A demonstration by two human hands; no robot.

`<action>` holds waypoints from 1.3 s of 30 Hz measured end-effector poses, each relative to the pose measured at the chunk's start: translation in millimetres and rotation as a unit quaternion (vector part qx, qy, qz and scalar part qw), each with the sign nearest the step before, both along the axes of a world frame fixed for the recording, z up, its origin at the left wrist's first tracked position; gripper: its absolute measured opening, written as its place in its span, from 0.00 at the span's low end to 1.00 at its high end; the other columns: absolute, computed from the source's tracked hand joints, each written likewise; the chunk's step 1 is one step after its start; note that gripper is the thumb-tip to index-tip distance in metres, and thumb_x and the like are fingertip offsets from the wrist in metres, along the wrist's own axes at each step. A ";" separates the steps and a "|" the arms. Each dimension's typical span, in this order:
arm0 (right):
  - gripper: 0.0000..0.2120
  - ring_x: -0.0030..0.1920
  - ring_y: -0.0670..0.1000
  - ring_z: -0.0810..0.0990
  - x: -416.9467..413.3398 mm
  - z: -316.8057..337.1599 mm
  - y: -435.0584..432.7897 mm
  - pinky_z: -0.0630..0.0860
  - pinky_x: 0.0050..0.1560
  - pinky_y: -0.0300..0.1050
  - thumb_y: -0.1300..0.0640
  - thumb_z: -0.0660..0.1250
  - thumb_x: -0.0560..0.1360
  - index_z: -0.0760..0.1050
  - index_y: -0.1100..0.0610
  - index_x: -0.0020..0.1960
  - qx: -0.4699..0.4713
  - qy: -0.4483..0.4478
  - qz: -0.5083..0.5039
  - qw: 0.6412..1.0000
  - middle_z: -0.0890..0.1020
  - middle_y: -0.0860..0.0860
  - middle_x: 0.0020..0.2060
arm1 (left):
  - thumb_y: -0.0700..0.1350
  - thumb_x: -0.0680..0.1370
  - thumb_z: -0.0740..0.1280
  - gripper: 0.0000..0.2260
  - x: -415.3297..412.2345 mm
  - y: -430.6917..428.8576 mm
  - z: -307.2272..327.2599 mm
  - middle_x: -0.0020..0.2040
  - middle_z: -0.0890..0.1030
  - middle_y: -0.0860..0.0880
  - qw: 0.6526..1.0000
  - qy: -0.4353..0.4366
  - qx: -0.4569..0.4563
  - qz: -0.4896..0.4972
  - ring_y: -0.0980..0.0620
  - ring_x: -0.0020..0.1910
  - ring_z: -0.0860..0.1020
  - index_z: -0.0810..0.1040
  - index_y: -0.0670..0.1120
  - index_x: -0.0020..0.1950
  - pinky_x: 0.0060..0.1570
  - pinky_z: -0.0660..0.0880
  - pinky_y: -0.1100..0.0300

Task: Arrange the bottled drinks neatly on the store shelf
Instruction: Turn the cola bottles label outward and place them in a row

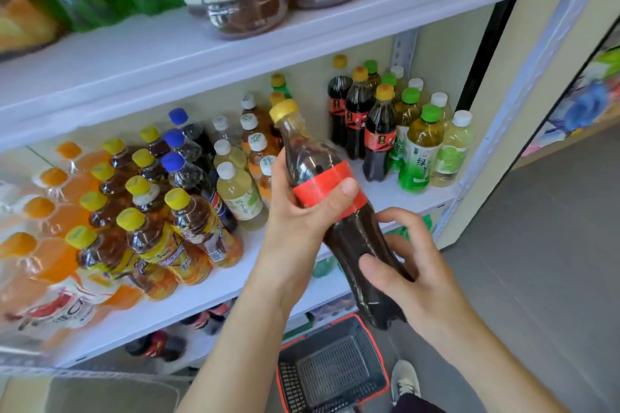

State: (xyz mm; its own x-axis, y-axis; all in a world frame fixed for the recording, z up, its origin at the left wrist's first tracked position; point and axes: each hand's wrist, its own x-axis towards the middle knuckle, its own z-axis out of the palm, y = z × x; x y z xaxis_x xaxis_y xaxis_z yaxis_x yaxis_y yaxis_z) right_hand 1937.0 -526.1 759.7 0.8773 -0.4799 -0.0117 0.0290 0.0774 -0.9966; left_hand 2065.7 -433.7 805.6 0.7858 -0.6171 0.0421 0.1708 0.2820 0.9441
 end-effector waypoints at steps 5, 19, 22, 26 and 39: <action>0.32 0.43 0.66 0.84 -1.4 9.2 2.7 0.81 0.40 0.56 0.42 0.78 0.67 0.71 0.55 0.64 0.354 -0.032 0.119 0.927 0.81 0.66 0.48 | 0.39 0.73 0.70 0.33 3.3 8.4 -5.4 0.65 0.69 0.27 0.988 0.090 -0.066 -0.106 0.29 0.61 0.73 0.62 0.50 0.76 0.61 0.68 0.31; 0.28 0.43 0.55 0.83 -5.9 4.6 -1.3 0.80 0.43 0.48 0.44 0.78 0.63 0.73 0.45 0.59 0.075 0.015 0.007 0.997 0.82 0.56 0.48 | 0.44 0.67 0.79 0.28 -3.3 5.7 -3.8 0.50 0.84 0.44 0.997 -0.013 -0.027 0.071 0.46 0.49 0.83 0.74 0.44 0.64 0.48 0.79 0.54; 0.28 0.41 0.58 0.82 -6.5 7.3 2.3 0.80 0.39 0.52 0.46 0.80 0.62 0.74 0.48 0.59 0.128 -0.002 0.025 0.991 0.82 0.60 0.47 | 0.45 0.68 0.77 0.30 -2.1 5.5 -1.1 0.54 0.80 0.39 0.997 0.002 -0.035 0.065 0.37 0.53 0.80 0.70 0.44 0.67 0.55 0.78 0.44; 0.30 0.43 0.67 0.83 -7.9 11.4 -1.0 0.76 0.26 0.45 0.41 0.80 0.62 0.78 0.55 0.57 0.283 0.004 0.076 0.956 0.81 0.67 0.46 | 0.43 0.74 0.70 0.30 7.4 13.6 -2.2 0.60 0.72 0.33 0.994 0.074 -0.075 -0.005 0.30 0.60 0.72 0.63 0.44 0.74 0.66 0.64 0.30; 0.22 0.46 0.57 0.80 -1.6 -1.2 -5.0 0.81 0.38 0.51 0.48 0.74 0.70 0.73 0.55 0.60 0.251 0.000 -0.006 0.968 0.80 0.62 0.51 | 0.44 0.64 0.80 0.38 8.3 -5.0 0.1 0.49 0.84 0.48 0.996 -0.043 -0.012 0.076 0.52 0.45 0.82 0.69 0.45 0.70 0.45 0.79 0.59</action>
State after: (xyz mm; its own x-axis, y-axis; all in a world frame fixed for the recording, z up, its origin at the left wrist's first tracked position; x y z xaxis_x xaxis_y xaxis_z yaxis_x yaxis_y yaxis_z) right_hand 1935.4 -531.1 758.5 0.8713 -0.4239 -0.2474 0.0322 0.5523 -0.8330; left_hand 2074.1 -438.7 805.7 0.8631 -0.4888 0.1270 0.0424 0.3207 0.9462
